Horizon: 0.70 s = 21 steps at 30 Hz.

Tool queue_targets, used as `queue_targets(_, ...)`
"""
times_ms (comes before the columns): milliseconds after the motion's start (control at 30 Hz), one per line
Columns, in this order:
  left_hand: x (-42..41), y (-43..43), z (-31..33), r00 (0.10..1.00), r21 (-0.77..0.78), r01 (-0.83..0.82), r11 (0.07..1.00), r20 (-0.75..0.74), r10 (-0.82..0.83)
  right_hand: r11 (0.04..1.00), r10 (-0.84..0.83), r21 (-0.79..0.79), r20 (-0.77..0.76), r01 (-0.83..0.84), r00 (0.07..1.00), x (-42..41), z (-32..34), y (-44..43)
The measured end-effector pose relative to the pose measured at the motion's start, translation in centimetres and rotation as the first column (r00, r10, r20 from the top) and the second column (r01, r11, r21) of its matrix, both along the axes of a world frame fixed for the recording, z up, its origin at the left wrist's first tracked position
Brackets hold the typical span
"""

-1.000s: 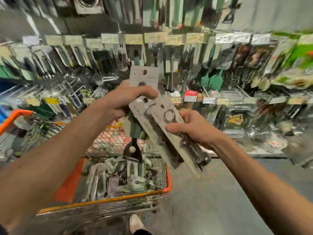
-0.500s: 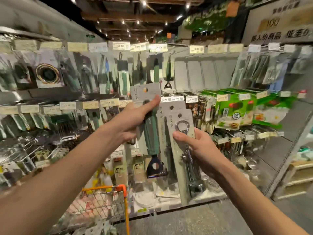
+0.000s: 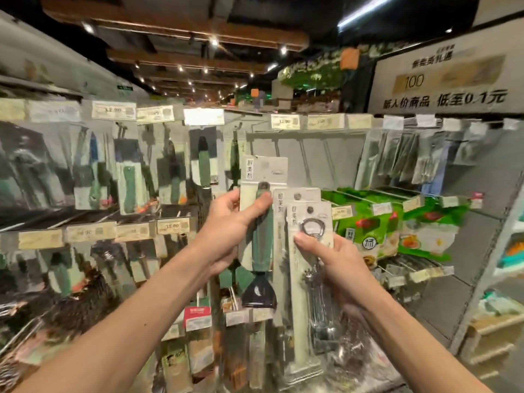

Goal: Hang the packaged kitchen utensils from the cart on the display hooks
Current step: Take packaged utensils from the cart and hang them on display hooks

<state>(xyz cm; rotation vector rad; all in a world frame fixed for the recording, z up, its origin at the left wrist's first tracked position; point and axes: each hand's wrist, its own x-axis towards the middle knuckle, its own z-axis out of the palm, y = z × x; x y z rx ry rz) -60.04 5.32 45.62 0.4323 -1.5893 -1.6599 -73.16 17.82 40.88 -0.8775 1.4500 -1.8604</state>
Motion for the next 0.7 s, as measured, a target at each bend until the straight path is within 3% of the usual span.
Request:
queue_targets(100,-4.2,-2.3,-0.4,0.996,-0.149,-0.088,0.985,0.009,0.09,0.999,-0.038,0.015,-0.02,0.038,0.999,-3.6,0.0,-2.4)
queue_targets(300,-10.5,-6.1,-0.2,0.981,-0.284,-0.179,0.942,0.026,0.194,0.996,-0.084,0.011,-0.099,0.086,0.992,-9.6,1.0,-5.8)
queue_targets(600,-17.9,-11.7,1.8,0.901,-0.344,-0.342,0.875,0.143,0.409,0.998,-0.057,-0.007,-0.117,0.057,0.992,-17.4,2.5,-10.9)
queue_targets(700,-20.0,-12.8,2.5,0.893,-0.323,-0.381,0.866,0.113,0.435,1.0,-0.013,0.0,-0.13,0.013,0.991,-19.8,2.9,-12.5)
